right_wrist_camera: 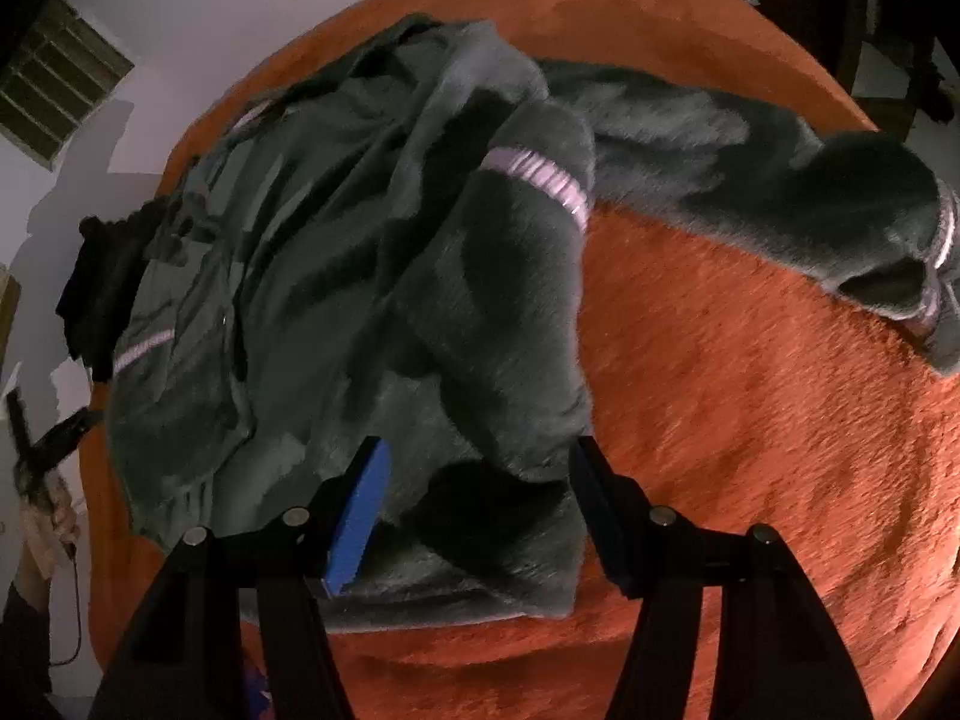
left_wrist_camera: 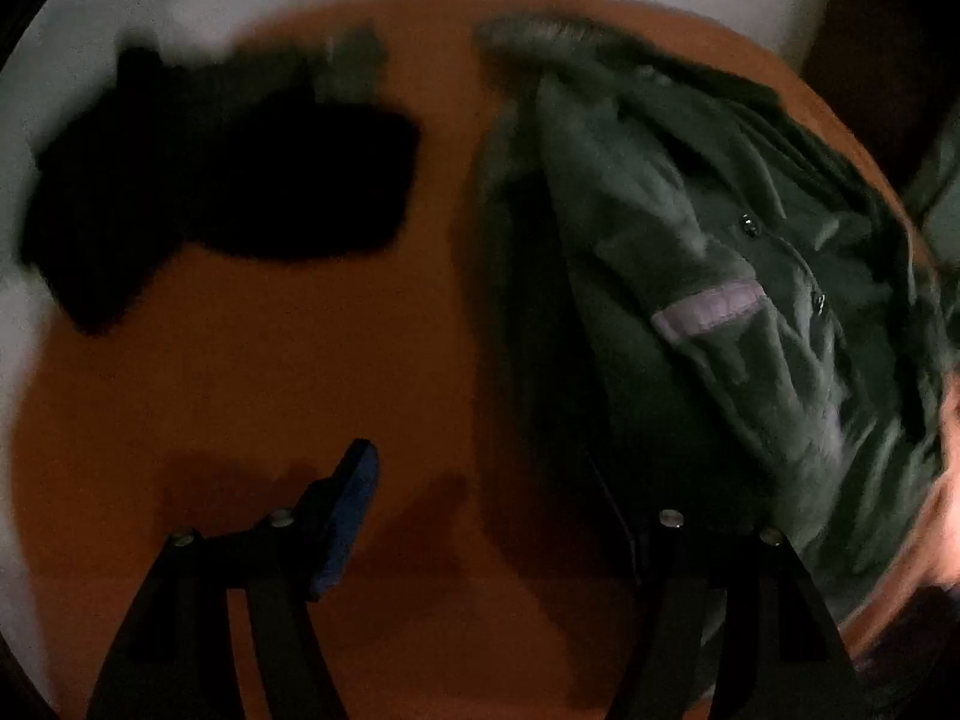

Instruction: Fold clothes

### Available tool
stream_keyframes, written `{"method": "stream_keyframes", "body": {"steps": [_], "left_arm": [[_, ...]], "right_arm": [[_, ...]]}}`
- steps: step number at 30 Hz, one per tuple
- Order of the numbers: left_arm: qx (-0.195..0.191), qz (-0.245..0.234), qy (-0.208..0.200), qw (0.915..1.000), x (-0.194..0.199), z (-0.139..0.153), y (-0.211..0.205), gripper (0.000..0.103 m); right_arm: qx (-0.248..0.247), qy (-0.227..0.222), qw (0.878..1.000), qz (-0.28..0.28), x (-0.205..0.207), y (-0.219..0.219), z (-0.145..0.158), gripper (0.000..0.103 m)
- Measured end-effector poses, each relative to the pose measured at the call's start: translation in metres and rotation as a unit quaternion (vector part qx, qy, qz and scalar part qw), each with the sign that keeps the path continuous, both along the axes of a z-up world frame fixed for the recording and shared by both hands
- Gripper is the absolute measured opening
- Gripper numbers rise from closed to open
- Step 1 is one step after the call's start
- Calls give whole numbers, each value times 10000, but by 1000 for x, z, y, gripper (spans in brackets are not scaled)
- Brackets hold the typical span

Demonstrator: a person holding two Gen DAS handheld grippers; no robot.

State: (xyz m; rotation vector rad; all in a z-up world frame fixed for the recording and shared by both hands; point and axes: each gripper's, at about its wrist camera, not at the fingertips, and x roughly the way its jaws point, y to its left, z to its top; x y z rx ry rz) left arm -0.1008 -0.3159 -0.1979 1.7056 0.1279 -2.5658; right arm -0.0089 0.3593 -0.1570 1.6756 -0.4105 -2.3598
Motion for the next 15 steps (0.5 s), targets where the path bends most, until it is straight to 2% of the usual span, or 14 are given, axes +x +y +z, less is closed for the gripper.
{"method": "stream_keyframes", "body": {"steps": [1,3,4,5,6,7,8,9,10,12,15], "left_arm": [[157,61,-59,9998,-5,-8,-2,69],[51,321,-25,9995,-13,-20,-4,69],[116,390,-75,9991,-17,-28,-5,69],[348,441,-138,9983,-20,-35,-7,69],[583,889,-132,9942,-22,-41,-8,66],[750,941,-61,9927,-23,-44,-8,57],[797,869,74,9930,-23,-46,-5,22],[522,901,183,9944,-22,-45,-1,6],[221,940,289,9949,-22,-44,3,6],[-136,981,615,9932,-15,-31,7,6],[-837,1084,949,9860,-4,-6,4,6]], "right_arm": [[19,-25,10000,32,1,-3,-2,61],[74,-76,9999,80,2,-7,-5,61],[83,-90,9999,85,3,-9,-7,61],[71,-105,9999,100,4,-11,-7,61],[67,-126,9998,130,5,-13,-8,61],[81,-137,9997,160,5,-16,-8,61],[96,-145,9997,189,5,-18,-9,61],[108,-148,9996,218,6,-20,-9,61],[117,-157,9995,244,6,-22,-10,61],[123,-173,9994,260,6,-24,-11,61],[43,-194,9996,197,5,-23,-11,61]]}}
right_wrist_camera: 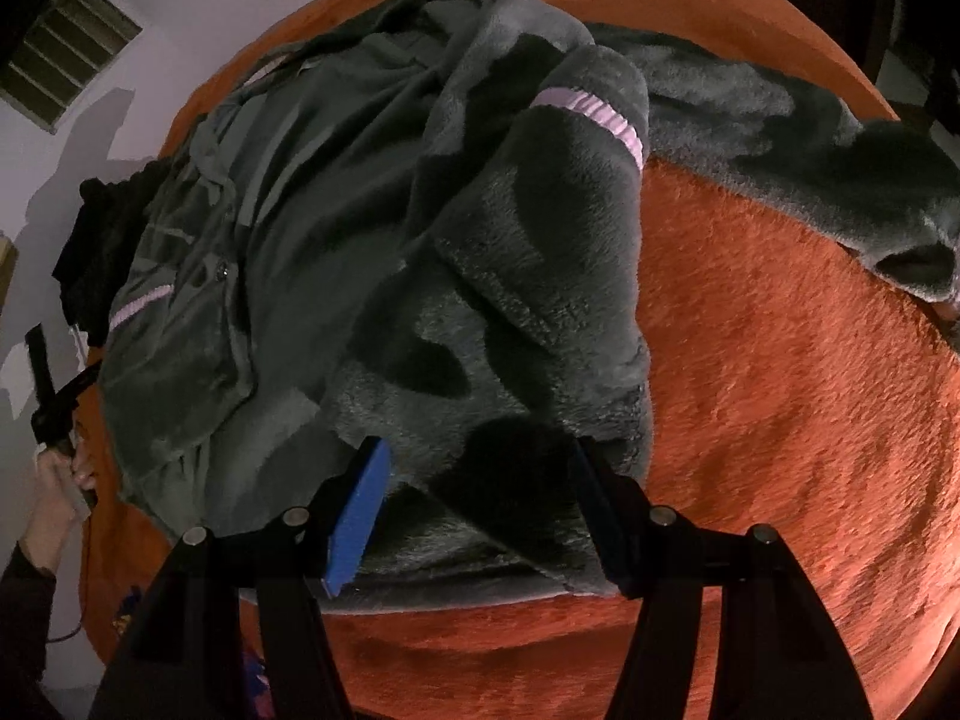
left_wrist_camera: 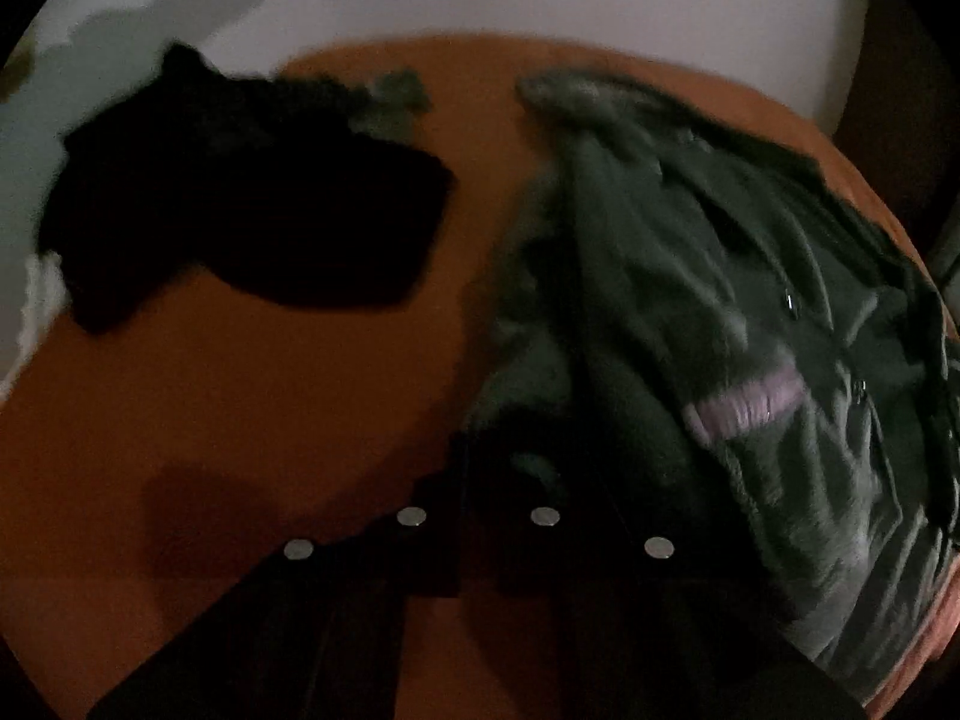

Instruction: Fold clothes

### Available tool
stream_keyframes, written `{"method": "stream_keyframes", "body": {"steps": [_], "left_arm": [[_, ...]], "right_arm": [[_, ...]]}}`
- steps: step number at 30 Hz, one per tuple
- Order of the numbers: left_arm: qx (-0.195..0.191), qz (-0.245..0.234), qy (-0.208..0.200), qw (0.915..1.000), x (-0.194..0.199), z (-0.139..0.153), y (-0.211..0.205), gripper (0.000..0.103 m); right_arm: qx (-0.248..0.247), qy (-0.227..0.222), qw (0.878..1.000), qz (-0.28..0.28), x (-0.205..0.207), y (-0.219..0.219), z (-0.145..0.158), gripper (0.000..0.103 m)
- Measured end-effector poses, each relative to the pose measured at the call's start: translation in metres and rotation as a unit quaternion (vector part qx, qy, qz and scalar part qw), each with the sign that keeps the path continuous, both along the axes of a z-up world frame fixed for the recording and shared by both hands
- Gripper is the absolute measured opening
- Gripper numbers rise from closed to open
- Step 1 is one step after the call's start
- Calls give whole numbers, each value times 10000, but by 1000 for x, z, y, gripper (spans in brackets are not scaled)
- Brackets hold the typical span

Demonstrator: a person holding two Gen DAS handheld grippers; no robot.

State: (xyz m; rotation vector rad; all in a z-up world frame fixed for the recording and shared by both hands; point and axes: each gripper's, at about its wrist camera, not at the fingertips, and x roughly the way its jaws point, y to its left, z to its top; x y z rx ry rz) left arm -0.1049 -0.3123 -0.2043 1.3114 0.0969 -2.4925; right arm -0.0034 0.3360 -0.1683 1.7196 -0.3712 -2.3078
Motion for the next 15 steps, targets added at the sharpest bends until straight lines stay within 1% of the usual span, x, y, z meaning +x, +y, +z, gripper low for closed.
{"method": "stream_keyframes", "body": {"steps": [1,2,3,4,5,7,10,11,12,13,15], "left_arm": [[-271,64,58,9996,4,9,-3,6],[-541,128,116,9984,8,19,-5,0],[-811,191,174,9964,12,28,-8,0],[-1286,228,187,9913,16,39,-15,0],[-1731,255,197,9844,21,48,-23,0],[-2036,397,204,9780,30,63,-47,0],[-1223,449,-188,9913,29,62,-85,0],[-649,364,-281,9968,29,54,-89,3],[-50,270,-369,9989,30,45,-92,9],[298,213,-386,9986,30,39,-91,13],[864,83,-420,9953,27,17,-77,36]], "right_arm": [[-25,3,10000,-25,0,0,1,61],[-45,9,10000,-44,-1,1,2,61],[-44,23,10000,-42,-3,1,2,61],[-19,47,10000,-41,-3,1,4,61],[49,101,9999,-64,-3,2,6,61],[152,204,9996,-126,-2,6,9,61],[78,166,9997,-156,0,12,7,61],[71,142,9998,-154,1,12,6,61],[90,121,9998,-139,1,13,4,61],[114,94,9998,-130,2,13,2,61],[128,41,9998,-144,2,13,0,61]]}}
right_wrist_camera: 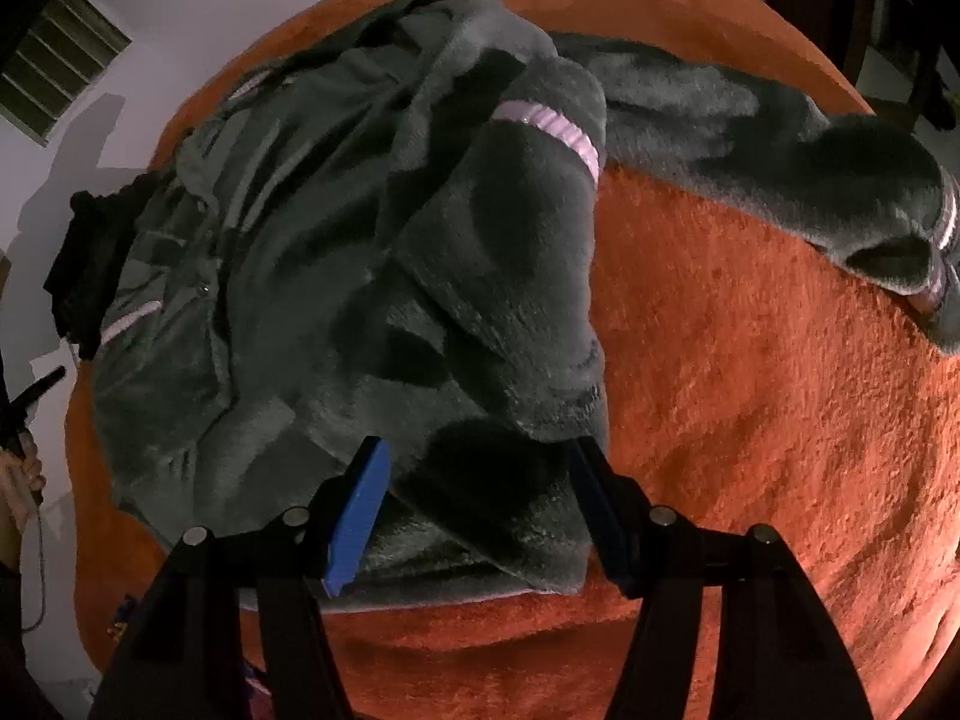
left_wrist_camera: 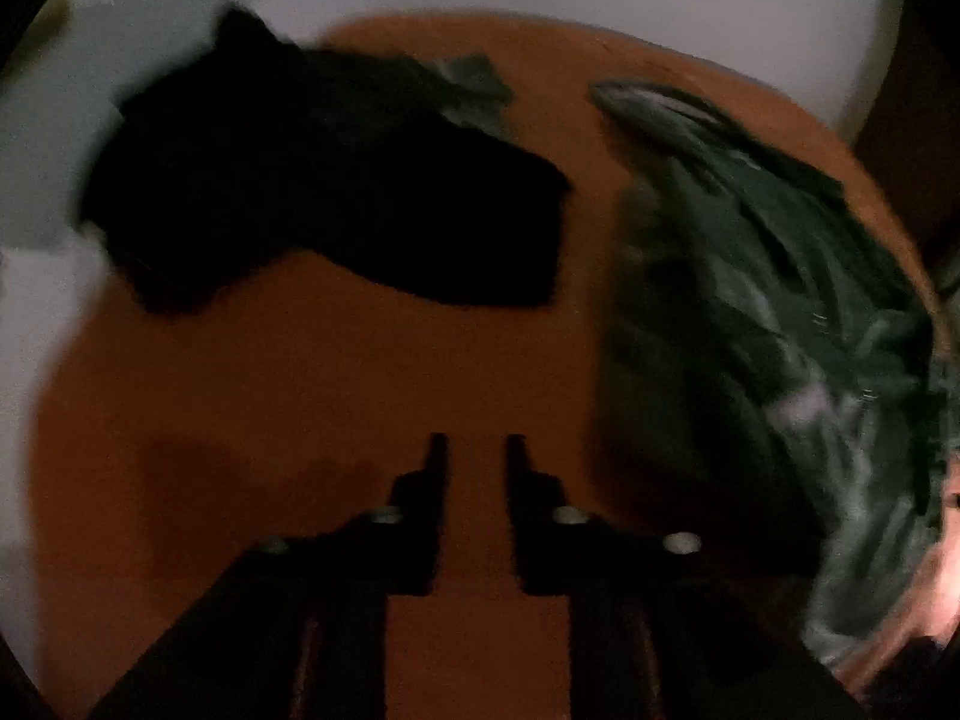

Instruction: Fold clothes

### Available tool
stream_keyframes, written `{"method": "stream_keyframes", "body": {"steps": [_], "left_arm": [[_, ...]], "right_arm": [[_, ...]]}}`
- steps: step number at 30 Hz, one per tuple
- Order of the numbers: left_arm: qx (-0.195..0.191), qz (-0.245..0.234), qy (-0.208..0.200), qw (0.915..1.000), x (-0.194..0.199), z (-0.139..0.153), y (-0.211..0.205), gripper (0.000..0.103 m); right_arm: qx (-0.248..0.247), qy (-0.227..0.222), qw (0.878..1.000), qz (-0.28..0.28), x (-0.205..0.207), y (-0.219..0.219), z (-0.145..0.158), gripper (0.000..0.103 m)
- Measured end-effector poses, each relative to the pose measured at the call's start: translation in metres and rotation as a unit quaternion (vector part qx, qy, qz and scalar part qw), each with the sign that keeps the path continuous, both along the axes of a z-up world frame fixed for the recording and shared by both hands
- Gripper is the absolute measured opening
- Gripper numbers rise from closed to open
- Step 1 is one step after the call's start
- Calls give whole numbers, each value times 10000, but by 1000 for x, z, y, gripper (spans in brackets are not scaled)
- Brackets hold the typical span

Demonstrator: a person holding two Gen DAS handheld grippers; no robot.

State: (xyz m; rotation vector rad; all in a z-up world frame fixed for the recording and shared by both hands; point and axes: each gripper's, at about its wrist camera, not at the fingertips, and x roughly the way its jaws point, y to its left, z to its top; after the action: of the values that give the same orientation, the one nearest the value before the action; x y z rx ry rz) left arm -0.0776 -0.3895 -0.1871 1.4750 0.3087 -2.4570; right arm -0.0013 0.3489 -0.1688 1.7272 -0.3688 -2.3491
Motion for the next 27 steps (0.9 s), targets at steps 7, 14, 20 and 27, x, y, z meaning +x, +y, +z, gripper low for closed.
{"method": "stream_keyframes", "body": {"steps": [7,14,20,27], "left_arm": [[617,-262,-294,9973,-27,-68,55,42],[1936,262,-227,9805,-41,-83,48,43],[2737,486,52,9606,-37,-86,38,48],[3463,343,227,9372,-46,-80,58,50]], "right_arm": [[-121,-92,9999,26,1,-9,-2,61],[-114,-171,9997,138,1,-25,-7,61],[-176,-109,9991,365,4,-42,-2,61],[-563,-408,9973,248,0,-52,-11,61]]}}
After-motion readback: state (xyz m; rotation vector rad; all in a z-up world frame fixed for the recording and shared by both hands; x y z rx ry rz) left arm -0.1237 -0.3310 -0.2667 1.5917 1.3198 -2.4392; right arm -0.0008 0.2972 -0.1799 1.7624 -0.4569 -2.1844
